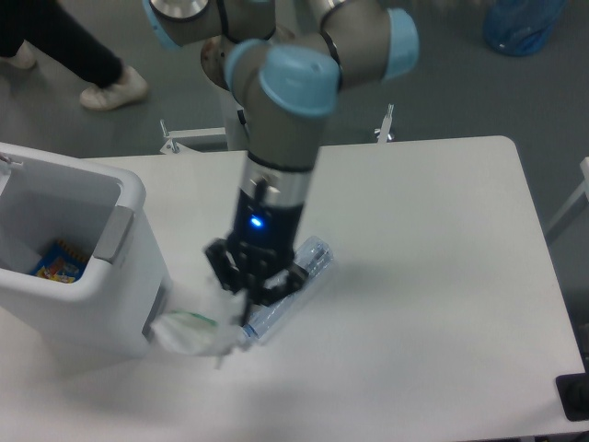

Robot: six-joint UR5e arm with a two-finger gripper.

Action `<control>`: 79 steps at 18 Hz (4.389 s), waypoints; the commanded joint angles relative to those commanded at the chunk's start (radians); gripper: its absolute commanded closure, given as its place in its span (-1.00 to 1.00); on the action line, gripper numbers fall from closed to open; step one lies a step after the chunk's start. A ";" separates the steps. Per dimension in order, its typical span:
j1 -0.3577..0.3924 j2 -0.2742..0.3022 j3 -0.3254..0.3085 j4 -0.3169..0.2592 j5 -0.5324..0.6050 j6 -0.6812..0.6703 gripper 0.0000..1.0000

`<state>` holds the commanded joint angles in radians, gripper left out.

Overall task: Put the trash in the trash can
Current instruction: 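Lift the tissue and carry it over the white trash bin, then open the gripper to drop the tissue into the bin, then move the open gripper back over the clear plastic bottle, then lower the gripper around the bottle's middle and close it, then lift the bottle off the table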

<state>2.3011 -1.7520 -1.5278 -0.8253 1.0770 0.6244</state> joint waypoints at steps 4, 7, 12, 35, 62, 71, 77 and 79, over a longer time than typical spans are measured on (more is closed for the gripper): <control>-0.071 0.061 -0.005 -0.021 -0.006 -0.014 1.00; -0.126 0.091 -0.014 -0.032 -0.005 -0.014 1.00; -0.169 0.150 -0.103 -0.046 -0.003 0.004 0.37; 0.178 -0.062 -0.101 -0.049 0.034 0.199 -1.00; 0.008 -0.346 -0.144 -0.155 0.405 0.265 -1.00; 0.006 -0.363 -0.095 -0.155 0.426 0.255 0.68; 0.017 -0.327 -0.011 -0.163 0.413 0.235 0.71; 0.032 -0.301 0.014 -0.163 0.374 0.203 0.71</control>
<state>2.3331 -2.0526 -1.5142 -0.9879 1.4514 0.8269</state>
